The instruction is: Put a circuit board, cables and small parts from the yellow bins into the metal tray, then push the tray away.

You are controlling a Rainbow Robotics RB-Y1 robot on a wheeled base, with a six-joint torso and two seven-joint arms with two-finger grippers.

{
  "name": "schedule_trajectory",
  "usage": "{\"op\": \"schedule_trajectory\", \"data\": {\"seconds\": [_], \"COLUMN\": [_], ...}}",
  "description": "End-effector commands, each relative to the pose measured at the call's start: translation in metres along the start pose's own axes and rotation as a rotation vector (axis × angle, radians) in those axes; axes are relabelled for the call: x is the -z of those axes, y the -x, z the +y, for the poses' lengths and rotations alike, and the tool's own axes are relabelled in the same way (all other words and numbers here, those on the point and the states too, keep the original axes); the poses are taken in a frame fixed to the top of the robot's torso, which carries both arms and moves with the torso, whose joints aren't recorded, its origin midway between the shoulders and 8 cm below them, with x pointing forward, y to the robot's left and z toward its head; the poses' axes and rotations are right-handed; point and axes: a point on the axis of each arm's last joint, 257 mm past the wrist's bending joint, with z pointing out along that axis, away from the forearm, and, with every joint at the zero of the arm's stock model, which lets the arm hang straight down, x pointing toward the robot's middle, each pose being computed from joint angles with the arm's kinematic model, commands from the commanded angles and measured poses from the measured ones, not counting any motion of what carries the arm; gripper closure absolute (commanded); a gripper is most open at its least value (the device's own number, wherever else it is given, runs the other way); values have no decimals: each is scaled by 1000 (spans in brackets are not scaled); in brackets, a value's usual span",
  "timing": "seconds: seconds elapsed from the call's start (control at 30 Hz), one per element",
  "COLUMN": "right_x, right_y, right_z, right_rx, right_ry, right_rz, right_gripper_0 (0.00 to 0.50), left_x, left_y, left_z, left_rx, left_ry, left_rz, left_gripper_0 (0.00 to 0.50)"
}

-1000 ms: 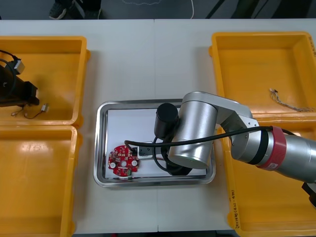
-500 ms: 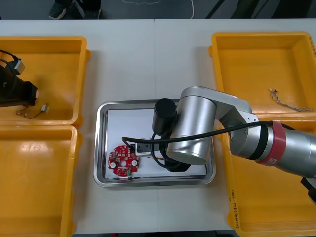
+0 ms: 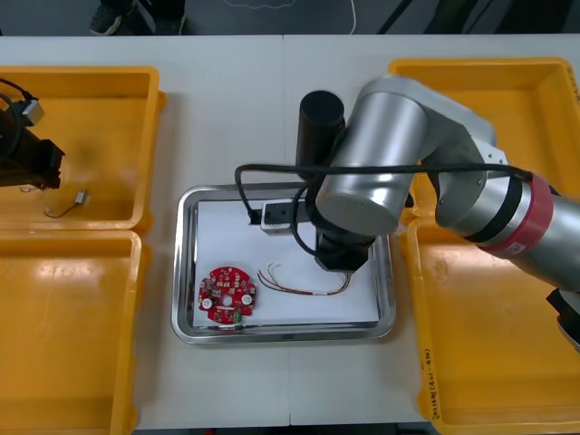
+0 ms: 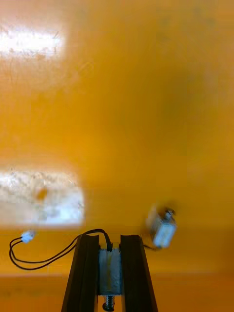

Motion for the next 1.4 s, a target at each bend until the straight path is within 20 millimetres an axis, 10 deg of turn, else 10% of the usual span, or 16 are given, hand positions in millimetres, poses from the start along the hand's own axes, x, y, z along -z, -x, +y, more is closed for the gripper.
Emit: {"op": "schedule_trajectory", "data": {"seconds": [0.03, 0.77, 1.4], "right_x": [42, 75, 91], "right_y": [1, -98, -183], "right_z": [-42, -132, -172], "right_rx": [-81, -465, -689], "right_ry": [-64, -95, -124], "right_rz": [-39, -23, 11], "right_gripper_0": [0, 0, 0], "left_x": [74, 181, 144], "left_y": [35, 23, -5], "left_z": [12, -40, -171], "left_rx": [-34, 1, 77], "left_ry": [20, 15, -67], "left_rz": [-100, -172, -162], "left_gripper_0": [500, 500, 500]}}
